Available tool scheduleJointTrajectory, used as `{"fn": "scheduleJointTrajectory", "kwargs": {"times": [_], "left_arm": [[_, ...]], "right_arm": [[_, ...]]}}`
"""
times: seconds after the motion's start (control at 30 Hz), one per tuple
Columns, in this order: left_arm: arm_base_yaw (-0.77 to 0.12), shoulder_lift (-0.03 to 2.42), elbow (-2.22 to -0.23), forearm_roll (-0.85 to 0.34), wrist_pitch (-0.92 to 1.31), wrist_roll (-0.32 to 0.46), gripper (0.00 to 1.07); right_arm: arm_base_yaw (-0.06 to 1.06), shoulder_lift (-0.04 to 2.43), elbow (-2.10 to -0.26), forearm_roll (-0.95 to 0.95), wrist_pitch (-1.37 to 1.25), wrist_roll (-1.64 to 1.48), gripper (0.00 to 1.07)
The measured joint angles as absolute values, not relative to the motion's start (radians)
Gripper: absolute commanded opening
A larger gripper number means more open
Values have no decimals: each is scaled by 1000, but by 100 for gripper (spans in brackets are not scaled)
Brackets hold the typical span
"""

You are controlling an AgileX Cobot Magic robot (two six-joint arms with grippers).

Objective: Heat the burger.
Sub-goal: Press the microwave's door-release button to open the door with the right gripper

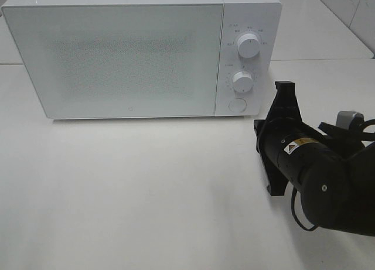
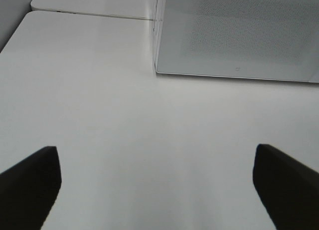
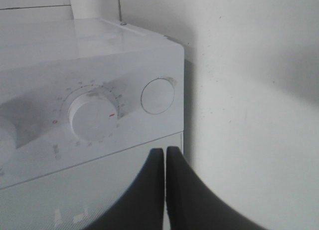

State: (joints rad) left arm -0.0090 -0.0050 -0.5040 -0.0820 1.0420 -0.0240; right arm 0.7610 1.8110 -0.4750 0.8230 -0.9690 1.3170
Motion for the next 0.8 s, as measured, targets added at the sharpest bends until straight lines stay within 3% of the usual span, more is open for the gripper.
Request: {"fn": "scheduleJointTrajectory", "kwargs": {"times": [0.33, 0.8], "left_arm": [[-9, -5, -504, -82, 1042, -24, 100], [-9, -5, -504, -82, 1042, -24, 100]], "right_arm": [[664, 1811, -544, 727, -896, 1273, 0], [636, 1965, -654, 686, -881, 1326, 0]]}}
